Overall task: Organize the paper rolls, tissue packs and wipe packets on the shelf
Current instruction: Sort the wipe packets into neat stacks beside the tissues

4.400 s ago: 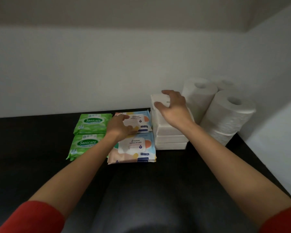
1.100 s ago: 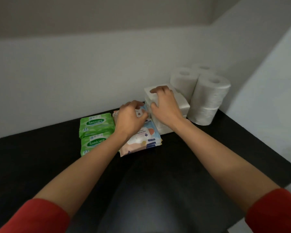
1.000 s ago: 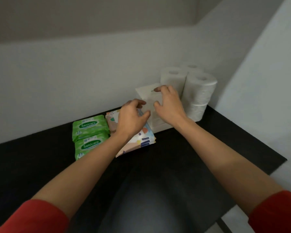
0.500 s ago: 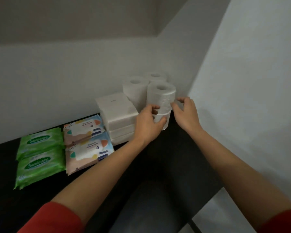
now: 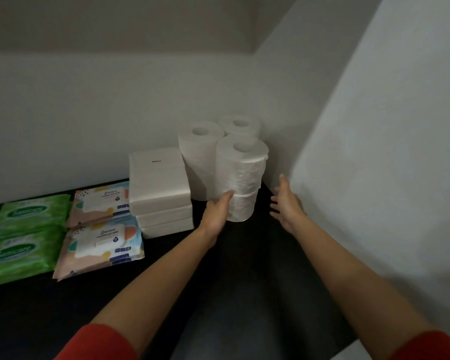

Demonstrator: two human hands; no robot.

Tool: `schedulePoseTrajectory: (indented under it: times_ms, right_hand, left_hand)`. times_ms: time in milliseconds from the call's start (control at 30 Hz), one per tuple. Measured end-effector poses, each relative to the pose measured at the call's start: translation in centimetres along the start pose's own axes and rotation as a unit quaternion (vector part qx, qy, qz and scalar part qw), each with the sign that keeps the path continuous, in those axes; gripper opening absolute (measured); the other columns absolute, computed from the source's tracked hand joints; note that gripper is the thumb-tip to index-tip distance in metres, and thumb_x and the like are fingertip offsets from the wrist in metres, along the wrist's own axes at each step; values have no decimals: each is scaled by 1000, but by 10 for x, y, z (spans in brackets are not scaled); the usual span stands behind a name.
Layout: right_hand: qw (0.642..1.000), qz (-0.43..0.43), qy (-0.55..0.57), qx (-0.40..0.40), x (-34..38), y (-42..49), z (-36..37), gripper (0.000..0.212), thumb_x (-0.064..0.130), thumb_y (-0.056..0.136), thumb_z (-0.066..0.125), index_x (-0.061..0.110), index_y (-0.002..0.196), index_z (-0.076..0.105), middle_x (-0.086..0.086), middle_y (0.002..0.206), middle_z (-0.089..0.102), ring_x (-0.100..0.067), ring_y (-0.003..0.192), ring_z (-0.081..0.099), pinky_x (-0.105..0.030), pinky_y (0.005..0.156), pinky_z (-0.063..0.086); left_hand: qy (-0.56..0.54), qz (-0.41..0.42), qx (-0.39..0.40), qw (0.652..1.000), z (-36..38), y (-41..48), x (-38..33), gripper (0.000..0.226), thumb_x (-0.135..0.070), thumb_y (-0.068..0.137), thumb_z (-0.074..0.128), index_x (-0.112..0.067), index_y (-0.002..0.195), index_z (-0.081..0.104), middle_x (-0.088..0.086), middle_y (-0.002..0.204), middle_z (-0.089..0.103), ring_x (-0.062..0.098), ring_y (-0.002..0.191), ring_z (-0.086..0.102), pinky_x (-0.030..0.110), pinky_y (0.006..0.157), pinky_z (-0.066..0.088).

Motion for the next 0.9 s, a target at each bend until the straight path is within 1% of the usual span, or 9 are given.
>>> schedulePoseTrajectory:
  times_ms: [67,133,200,300,367,500,633,700,900]
  right_hand:
    - [999,18,28,22,0,12,2,69,62,95,23,20,151,22,-10,154,29,-30,139,32,-43,110,31]
    - [998,26,43,33,1,21,4,67,61,96,22,24,151,21,-9,154,29,-30,140,31,-44,111,30]
    - [998,28,40,30,2,31,8,63,62,95,23,29,149,25,-5,153,33,-28,139,33,-44,108,32]
    - [999,31,17,33,4,43,13,59,61,95,21,33,145,34,-3,151,37,-27,138,34,-46,107,32]
    - [997,46,30,54,3,53,18,60,61,96,19,31,145,35,-5,150,37,-30,138,34,-47,110,30]
    - [991,60,72,95,5,65,28,62,65,93,22,30,141,41,-2,146,44,-28,135,38,-51,111,30]
    - [990,68,63,103,2,69,35,63,69,89,25,31,131,52,1,135,54,-24,126,47,-51,104,37]
    - [990,67,62,109,0,68,37,62,70,88,24,32,126,55,3,132,56,-23,125,48,-52,105,36]
    - [990,61,67,105,0,64,40,59,70,89,23,33,123,56,5,124,58,-20,119,50,-47,102,39]
  left_hand:
    - [-53,-13,8,998,1,12,0,73,-59,87,44,-17,145,32,-6,132,43,23,124,43,36,95,38]
    - [-84,-20,0,996,1,25,2,64,-54,92,42,-19,144,34,-5,135,45,20,118,46,35,90,38]
    - [-93,-22,-17,995,-1,36,5,65,-55,91,42,-19,144,34,0,139,47,20,116,48,35,90,39]
    - [-92,-22,-36,995,-1,47,9,67,-60,90,40,-20,143,38,1,140,49,21,123,48,39,105,39]
    - [-87,-19,-33,995,-1,54,10,70,-64,87,38,-21,143,41,1,141,49,20,126,48,42,110,36]
    - [-94,-25,-24,995,2,61,7,69,-62,90,36,-19,143,42,2,142,49,20,129,47,42,111,35]
    - [-91,-28,-17,995,1,68,6,62,-57,93,36,-19,140,45,3,139,52,20,125,50,42,110,37]
    - [-89,-26,-21,995,0,69,5,63,-58,91,36,-19,139,47,3,137,54,20,123,51,42,109,39]
    - [-89,-23,-29,995,2,73,6,65,-61,89,35,-21,139,48,2,139,52,20,126,49,43,110,37]
Point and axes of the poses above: each hand's wrist, its own y-axis towards the middle knuckle, its own z-axis out of the palm, x = y × z, the point moved 4 cm from there along y, towards the middle knuckle
